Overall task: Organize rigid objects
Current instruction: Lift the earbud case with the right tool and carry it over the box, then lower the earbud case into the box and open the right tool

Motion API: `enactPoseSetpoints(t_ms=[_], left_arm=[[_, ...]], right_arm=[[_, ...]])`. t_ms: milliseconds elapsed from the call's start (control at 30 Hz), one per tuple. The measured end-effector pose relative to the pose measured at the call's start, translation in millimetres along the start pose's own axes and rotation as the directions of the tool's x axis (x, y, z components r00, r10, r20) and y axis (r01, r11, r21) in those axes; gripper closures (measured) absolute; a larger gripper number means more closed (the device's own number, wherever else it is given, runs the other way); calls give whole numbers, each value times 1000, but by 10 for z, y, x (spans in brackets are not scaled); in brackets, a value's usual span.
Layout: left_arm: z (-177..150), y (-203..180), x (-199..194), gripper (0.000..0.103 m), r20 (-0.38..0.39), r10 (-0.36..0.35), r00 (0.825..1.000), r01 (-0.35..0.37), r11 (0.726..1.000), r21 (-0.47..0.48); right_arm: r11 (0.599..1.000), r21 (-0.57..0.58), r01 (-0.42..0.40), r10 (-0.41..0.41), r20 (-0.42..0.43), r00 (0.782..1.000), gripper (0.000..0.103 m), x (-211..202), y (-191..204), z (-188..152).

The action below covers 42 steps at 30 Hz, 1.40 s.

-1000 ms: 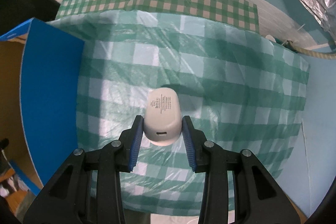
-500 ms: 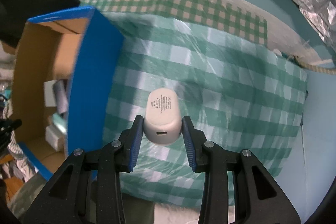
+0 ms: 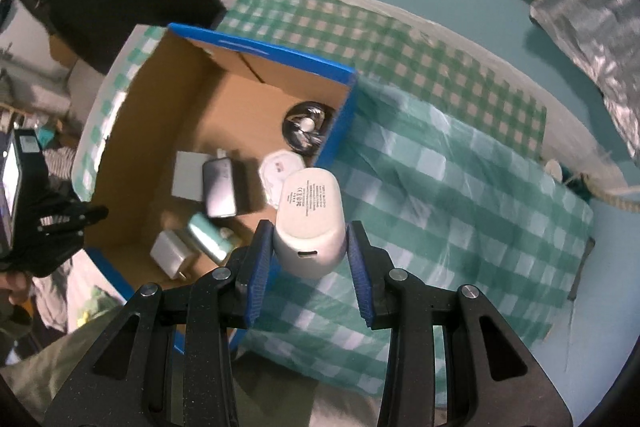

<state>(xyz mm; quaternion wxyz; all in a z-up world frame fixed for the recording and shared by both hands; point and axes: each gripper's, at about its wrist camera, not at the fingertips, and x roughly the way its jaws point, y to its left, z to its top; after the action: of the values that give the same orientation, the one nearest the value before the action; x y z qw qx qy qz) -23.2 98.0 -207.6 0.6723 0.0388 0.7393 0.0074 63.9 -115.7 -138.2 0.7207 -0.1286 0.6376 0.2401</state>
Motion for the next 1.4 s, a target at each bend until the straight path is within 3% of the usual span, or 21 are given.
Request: enactPoseSetpoints(t_ms=[300, 600, 1067, 1333, 1400], left_arm=[[0, -2, 2, 98, 1, -3, 1000, 3, 1000, 1], [3, -1, -4, 98, 1, -9, 1000, 9, 1000, 1], [-4, 2, -1, 98, 1, -11, 1000, 11, 1000, 2], [-16, 1, 9, 98, -1, -12, 1000, 12, 1000, 3], [-18, 2, 9, 98, 0, -13, 1000, 13, 1000, 4]], right_arm=[[999, -43, -20, 21, 11, 1000, 67, -29, 200, 83], [996, -92, -18, 16, -32, 999, 67, 222, 381, 144], [998, -52, -24, 20, -79, 997, 67, 518, 332, 215], [999, -40, -23, 21, -59, 998, 66, 455, 316, 224], [999, -26, -20, 19, -48, 999, 62, 410, 305, 233]])
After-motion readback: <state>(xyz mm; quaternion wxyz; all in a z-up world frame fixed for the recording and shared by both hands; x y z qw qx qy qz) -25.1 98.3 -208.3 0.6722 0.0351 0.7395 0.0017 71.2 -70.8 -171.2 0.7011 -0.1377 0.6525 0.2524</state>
